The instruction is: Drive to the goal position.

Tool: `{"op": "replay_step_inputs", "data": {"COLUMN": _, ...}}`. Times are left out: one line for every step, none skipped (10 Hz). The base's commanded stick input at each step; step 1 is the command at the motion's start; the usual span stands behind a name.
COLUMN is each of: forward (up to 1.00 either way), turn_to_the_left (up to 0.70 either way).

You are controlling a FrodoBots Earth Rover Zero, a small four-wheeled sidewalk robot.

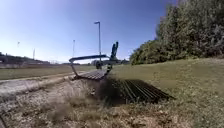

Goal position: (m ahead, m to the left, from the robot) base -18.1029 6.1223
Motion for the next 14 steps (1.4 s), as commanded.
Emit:
{"op": "replay_step_inputs", "data": {"forward": 0.00, "turn_to_the_left": 0.70}}
{"op": "replay_step_inputs", "data": {"forward": 0.00, "turn_to_the_left": 0.70}}
{"op": "replay_step_inputs", "data": {"forward": 0.00, "turn_to_the_left": 0.70}}
{"op": "replay_step_inputs", "data": {"forward": 0.00, "turn_to_the_left": 0.70}}
{"op": "replay_step_inputs", "data": {"forward": 0.00, "turn_to_the_left": 0.70}}
{"op": "replay_step_inputs", "data": {"forward": 0.00, "turn_to_the_left": 0.70}}
{"op": "replay_step_inputs", "data": {"forward": 0.00, "turn_to_the_left": 0.70}}
{"op": "replay_step_inputs", "data": {"forward": 0.00, "turn_to_the_left": 0.70}}
{"op": "replay_step_inputs", "data": {"forward": 0.00, "turn_to_the_left": 0.70}}
{"op": "replay_step_inputs", "data": {"forward": 0.00, "turn_to_the_left": 0.23}}
{"op": "replay_step_inputs", "data": {"forward": 0.00, "turn_to_the_left": 0.00}}
{"op": "replay_step_inputs", "data": {"forward": 0.00, "turn_to_the_left": 0.00}}
{"op": "replay_step_inputs", "data": {"forward": -0.33, "turn_to_the_left": 0.00}}
{"op": "replay_step_inputs", "data": {"forward": -0.70, "turn_to_the_left": 0.00}}
